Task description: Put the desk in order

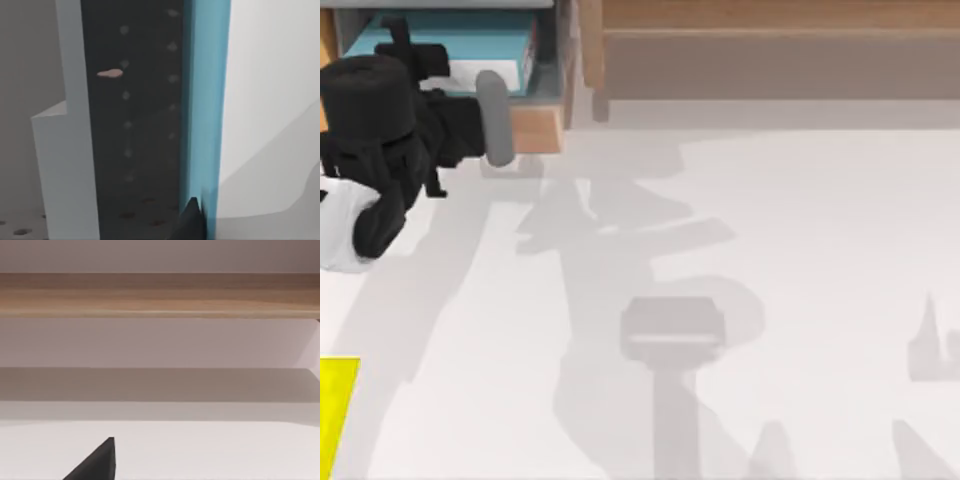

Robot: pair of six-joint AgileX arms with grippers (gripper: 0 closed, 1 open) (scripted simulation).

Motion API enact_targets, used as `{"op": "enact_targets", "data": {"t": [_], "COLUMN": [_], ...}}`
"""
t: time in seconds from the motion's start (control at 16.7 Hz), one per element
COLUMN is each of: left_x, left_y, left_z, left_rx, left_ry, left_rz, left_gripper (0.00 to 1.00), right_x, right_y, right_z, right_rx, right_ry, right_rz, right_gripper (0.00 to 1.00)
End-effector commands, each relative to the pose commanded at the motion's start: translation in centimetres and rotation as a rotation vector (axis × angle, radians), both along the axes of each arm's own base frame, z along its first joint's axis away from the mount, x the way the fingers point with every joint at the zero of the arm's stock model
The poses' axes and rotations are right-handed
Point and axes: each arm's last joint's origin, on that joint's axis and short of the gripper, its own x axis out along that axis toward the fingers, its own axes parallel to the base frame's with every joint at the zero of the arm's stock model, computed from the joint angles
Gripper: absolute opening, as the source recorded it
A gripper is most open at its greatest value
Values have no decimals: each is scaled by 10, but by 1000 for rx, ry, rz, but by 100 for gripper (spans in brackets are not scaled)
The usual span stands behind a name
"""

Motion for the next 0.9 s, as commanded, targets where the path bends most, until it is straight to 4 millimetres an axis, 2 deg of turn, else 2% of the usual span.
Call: {"op": "enact_targets", "data": {"t": [0.06,0.84,0.9], "left_x": [0,0,0], "left_y": [0,0,0], "left_z": [0,0,0], "left_rx": [0,0,0], "left_ry": [0,0,0], "left_rz": [0,0,0], "left_gripper": [0,98,100], "right_x": [0,0,0], "right_y": [0,0,0], "right_z": [0,0,0], "right_rx": [0,0,0], "right_ry": [0,0,0], "right_rz": [0,0,0], "right_gripper": [100,100,100]}}
